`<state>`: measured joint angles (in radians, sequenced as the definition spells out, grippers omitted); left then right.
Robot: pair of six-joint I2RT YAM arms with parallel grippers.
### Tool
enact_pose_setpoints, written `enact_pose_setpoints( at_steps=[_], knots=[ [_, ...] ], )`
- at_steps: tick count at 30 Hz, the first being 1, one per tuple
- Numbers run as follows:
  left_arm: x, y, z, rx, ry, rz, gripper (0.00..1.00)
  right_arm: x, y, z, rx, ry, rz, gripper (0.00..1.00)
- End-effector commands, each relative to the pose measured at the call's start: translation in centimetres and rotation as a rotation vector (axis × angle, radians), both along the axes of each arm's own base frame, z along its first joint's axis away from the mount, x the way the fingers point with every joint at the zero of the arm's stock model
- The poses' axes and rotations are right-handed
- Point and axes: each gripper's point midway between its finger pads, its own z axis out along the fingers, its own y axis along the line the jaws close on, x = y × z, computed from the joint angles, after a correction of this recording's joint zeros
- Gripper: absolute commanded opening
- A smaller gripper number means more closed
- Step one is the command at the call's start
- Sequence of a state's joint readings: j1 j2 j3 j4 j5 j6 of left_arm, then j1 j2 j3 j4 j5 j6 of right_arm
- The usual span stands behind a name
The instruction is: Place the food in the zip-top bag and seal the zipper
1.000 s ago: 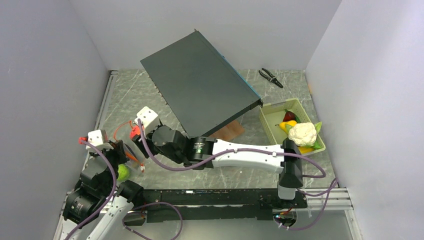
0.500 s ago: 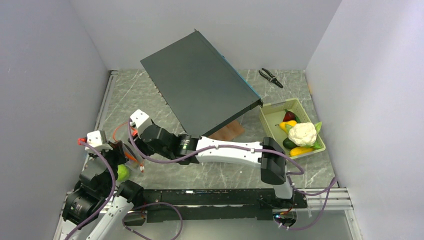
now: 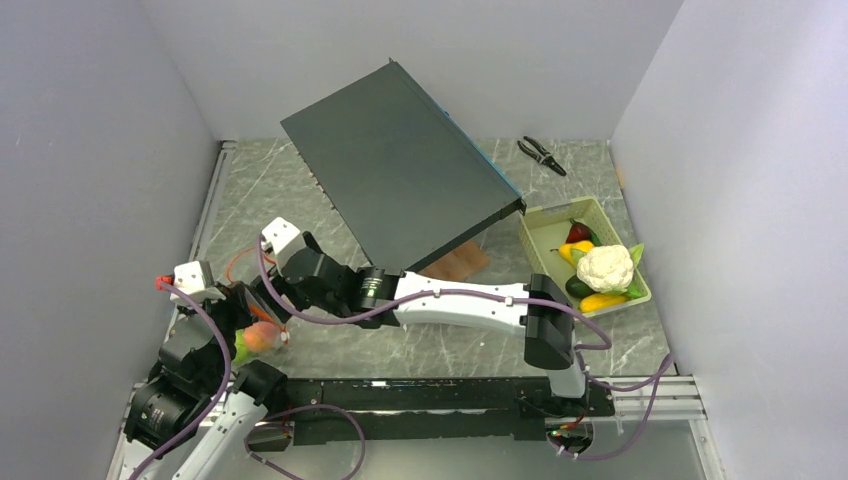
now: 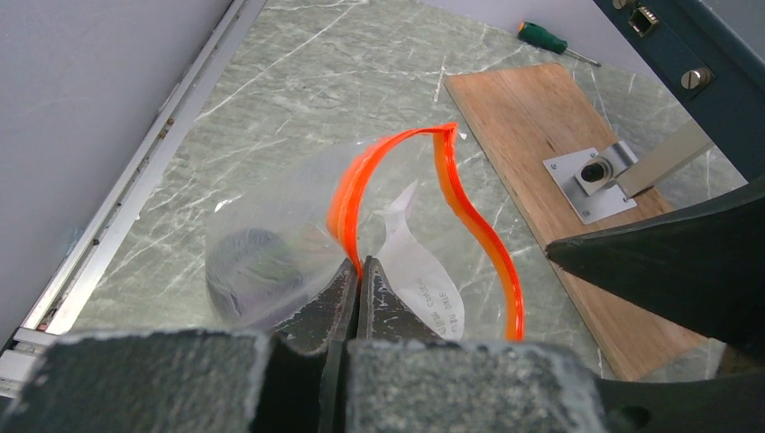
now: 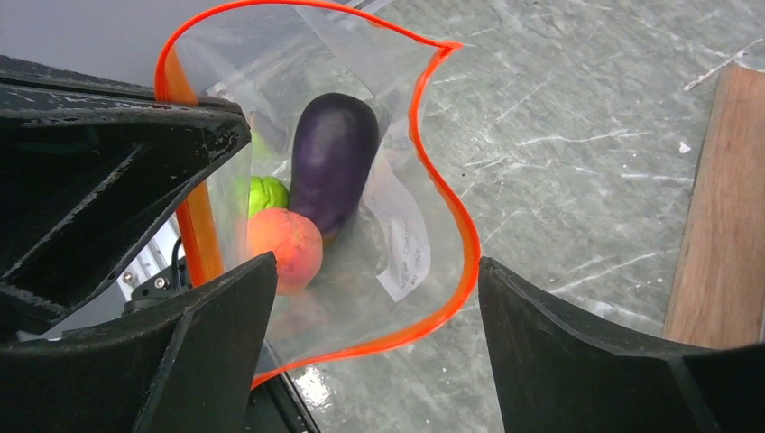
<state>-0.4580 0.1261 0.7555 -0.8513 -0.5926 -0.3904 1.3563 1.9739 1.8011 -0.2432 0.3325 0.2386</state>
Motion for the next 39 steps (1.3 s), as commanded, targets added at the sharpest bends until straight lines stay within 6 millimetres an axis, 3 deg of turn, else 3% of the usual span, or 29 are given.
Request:
enact_pose_setpoints(
  at_steps=[1,7,13,20,22,26,33,39],
  knots=[
    [0.0,0.2,0.7,-0.022,-0.027,0.018,0.00,0.1,-2.2,8.0,0.151,-0.039,-0.039,0.84],
    [0.0,0.2,0.7,-0.021,-0.025,0.015,0.00,0.2,-6.0,12.4,0.215,-0.064,-0.093,0.83],
    [0.1,0.0,0.7,-0.019,-0.025,0.007,0.00,0.7,-11.8,17.5,0.291,-0.141,-0.181,0.86],
    [0.1,0.1,0.7,-0.021,-0.029,0.010,0.00,2.7,-21.8,21.5,0.370,-0.284,-0.409,0.94],
    [0.0,0.1,0.7,-0.023,-0.028,0.011,0.00,3.3,-25.7,22.3,0.398,-0.313,-0.487,0.97],
    [0.1,0.0,0.7,-0.022,-0.030,0.007,0.00,4.7,-32.5,21.5,0.430,-0.338,-0.653,1.00],
    [0.2,-0.1,0.6,-0.016,-0.020,0.002,0.00,5.7,-44.5,18.0,0.499,-0.346,-0.971,1.00],
    [0.2,-0.2,0.6,-0.017,-0.019,0.000,0.00,5.9,-51.7,14.5,0.479,-0.383,-1.240,0.99]
  ],
)
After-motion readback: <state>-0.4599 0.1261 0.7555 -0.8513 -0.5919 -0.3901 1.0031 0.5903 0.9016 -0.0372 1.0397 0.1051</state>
